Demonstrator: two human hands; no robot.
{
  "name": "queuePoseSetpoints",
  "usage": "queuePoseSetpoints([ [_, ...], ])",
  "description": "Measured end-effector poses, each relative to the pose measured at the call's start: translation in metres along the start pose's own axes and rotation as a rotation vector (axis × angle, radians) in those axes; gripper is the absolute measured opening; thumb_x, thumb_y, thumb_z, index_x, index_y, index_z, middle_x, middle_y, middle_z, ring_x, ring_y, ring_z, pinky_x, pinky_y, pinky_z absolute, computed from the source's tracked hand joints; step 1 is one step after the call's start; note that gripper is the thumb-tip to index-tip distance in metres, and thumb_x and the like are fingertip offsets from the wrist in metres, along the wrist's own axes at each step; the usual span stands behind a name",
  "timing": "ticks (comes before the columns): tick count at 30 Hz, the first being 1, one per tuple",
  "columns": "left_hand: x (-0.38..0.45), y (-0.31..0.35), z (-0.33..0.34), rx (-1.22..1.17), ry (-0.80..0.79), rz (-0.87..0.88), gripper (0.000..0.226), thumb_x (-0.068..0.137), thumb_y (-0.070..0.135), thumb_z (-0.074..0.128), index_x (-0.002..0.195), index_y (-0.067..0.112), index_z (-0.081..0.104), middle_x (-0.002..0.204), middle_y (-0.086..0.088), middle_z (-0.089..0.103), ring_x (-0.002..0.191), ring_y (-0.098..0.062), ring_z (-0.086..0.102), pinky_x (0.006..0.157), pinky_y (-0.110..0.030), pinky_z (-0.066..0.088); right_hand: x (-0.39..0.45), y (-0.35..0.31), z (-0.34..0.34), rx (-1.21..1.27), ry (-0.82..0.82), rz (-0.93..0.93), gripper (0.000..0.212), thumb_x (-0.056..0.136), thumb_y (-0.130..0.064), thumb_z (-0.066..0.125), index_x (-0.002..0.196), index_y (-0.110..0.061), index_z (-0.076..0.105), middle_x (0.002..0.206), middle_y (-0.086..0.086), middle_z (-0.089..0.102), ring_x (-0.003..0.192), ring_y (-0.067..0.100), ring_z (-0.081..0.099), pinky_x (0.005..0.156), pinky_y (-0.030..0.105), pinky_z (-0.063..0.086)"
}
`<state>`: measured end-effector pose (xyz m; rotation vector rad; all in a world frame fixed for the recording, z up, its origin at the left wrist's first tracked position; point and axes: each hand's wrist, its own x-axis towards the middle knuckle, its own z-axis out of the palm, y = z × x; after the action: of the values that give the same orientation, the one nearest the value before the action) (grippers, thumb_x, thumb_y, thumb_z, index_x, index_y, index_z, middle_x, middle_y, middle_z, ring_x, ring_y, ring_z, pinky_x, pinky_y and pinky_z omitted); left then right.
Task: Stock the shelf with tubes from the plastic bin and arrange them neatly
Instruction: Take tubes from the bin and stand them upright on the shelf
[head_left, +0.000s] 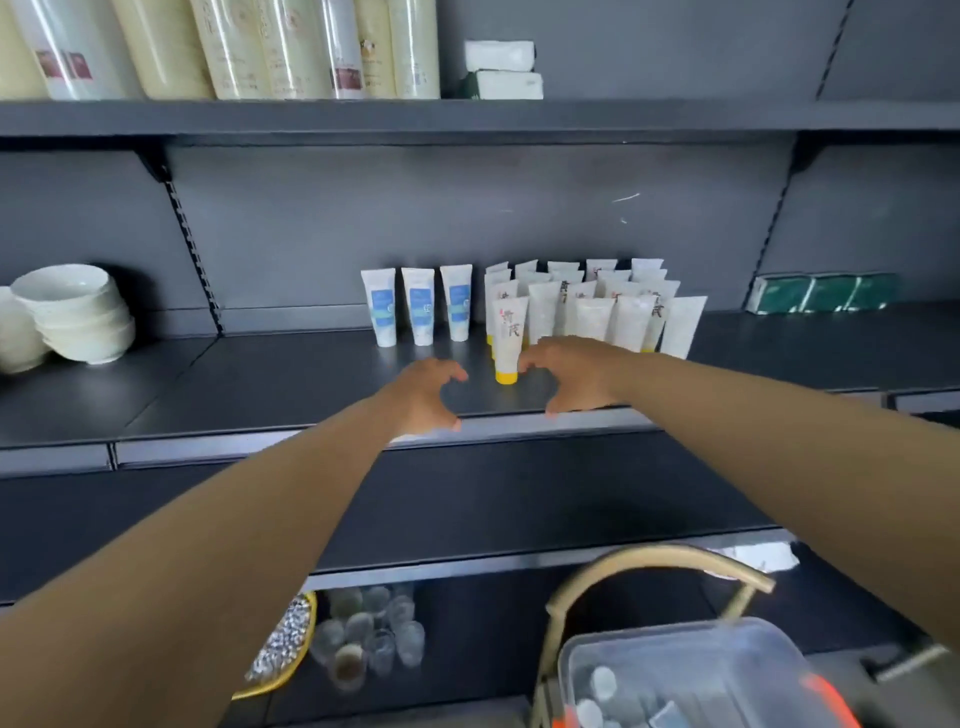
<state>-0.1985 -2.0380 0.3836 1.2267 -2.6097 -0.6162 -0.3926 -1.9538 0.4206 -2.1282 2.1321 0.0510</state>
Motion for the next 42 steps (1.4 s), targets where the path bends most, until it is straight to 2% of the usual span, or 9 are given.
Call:
queuePoseSetpoints([
  [6, -0.044, 0.041, 0.093, -0.071, -0.134, -0.004, 0.067, 0.078, 0.014, 0.074, 0.137, 0.019, 0.043, 0.140, -0.004, 0.041, 0.130, -0.021, 0.041, 0.104, -0.031, 0.034, -0.094, 0.043, 0.062, 0.029, -0.107, 0.113, 0.063, 0.081, -0.022, 0.072, 0.135, -0.024, 0.040, 0.135, 0.001, 0.045, 0.120, 0.023, 0.047, 0.096, 0.035, 0.043],
  [9, -0.057, 0.052, 0.154, -0.106, -0.217, 0.001, 0.065, 0.076, 0.014, 0.074, 0.134, 0.021, 0.045, 0.137, -0.004, 0.043, 0.129, -0.019, 0.041, 0.103, -0.028, 0.034, -0.129, 0.075, 0.102, 0.034, -0.175, 0.165, 0.062, 0.080, -0.021, 0.071, 0.134, -0.026, 0.040, 0.131, -0.001, 0.045, 0.109, 0.019, 0.049, 0.079, 0.025, 0.039],
  [12, -0.068, 0.064, 0.215, -0.113, -0.289, 0.012, 0.062, 0.075, 0.013, 0.075, 0.131, 0.019, 0.049, 0.131, -0.003, 0.048, 0.121, -0.019, 0.048, 0.099, -0.027, 0.038, -0.157, 0.109, 0.143, 0.036, -0.247, 0.214, 0.056, 0.079, -0.020, 0.072, 0.127, -0.027, 0.043, 0.114, -0.003, 0.048, 0.090, 0.014, 0.053, 0.065, 0.021, 0.036],
  [14, -0.073, 0.069, 0.254, -0.114, -0.341, 0.002, 0.055, 0.074, 0.013, 0.075, 0.124, 0.017, 0.054, 0.125, 0.000, 0.053, 0.112, -0.017, 0.054, 0.095, -0.027, 0.045, -0.168, 0.136, 0.174, 0.026, -0.299, 0.231, 0.058, 0.077, -0.019, 0.071, 0.127, -0.025, 0.044, 0.114, -0.002, 0.049, 0.099, 0.017, 0.055, 0.069, 0.023, 0.037],
  [16, -0.076, 0.071, 0.294, -0.129, -0.373, -0.017, 0.051, 0.074, 0.017, 0.075, 0.121, 0.018, 0.056, 0.125, 0.005, 0.051, 0.114, -0.015, 0.054, 0.095, -0.025, 0.044, -0.174, 0.162, 0.204, 0.035, -0.351, 0.245, 0.061, 0.077, -0.018, 0.071, 0.131, -0.025, 0.043, 0.119, -0.001, 0.051, 0.099, 0.017, 0.052, 0.075, 0.024, 0.041],
  [19, -0.080, 0.073, 0.355, -0.163, -0.421, -0.087, 0.058, 0.076, 0.018, 0.072, 0.129, 0.021, 0.049, 0.133, 0.005, 0.046, 0.124, -0.013, 0.045, 0.098, -0.020, 0.036, -0.175, 0.198, 0.250, 0.032, -0.443, 0.218, 0.062, 0.079, -0.019, 0.071, 0.133, -0.022, 0.042, 0.128, 0.001, 0.049, 0.111, 0.019, 0.052, 0.088, 0.028, 0.044],
  [23, -0.077, 0.076, 0.438, -0.192, -0.474, -0.180, 0.060, 0.080, 0.015, 0.067, 0.135, 0.020, 0.043, 0.140, 0.004, 0.040, 0.126, -0.013, 0.042, 0.100, -0.020, 0.036, -0.165, 0.236, 0.321, 0.038, -0.548, 0.142, 0.068, 0.079, -0.022, 0.073, 0.137, -0.021, 0.038, 0.136, 0.002, 0.045, 0.123, 0.021, 0.047, 0.100, 0.033, 0.041],
  [33, -0.047, 0.078, 0.577, -0.205, -0.486, -0.318, 0.059, 0.078, 0.019, 0.071, 0.131, 0.020, 0.045, 0.138, 0.002, 0.042, 0.126, -0.015, 0.040, 0.100, -0.022, 0.033, -0.131, 0.274, 0.474, 0.152, -0.676, -0.001, 0.067, 0.077, -0.017, 0.072, 0.135, -0.023, 0.039, 0.123, 0.002, 0.048, 0.114, 0.021, 0.050, 0.085, 0.029, 0.042],
  [42, -0.031, 0.063, 0.620, -0.186, -0.485, -0.404, 0.059, 0.077, 0.014, 0.074, 0.129, 0.017, 0.047, 0.134, -0.003, 0.047, 0.121, -0.019, 0.044, 0.098, -0.026, 0.040, -0.120, 0.289, 0.524, 0.213, -0.716, 0.021, 0.070, 0.079, -0.022, 0.071, 0.140, -0.022, 0.036, 0.128, 0.003, 0.046, 0.118, 0.021, 0.048, 0.094, 0.031, 0.044],
])
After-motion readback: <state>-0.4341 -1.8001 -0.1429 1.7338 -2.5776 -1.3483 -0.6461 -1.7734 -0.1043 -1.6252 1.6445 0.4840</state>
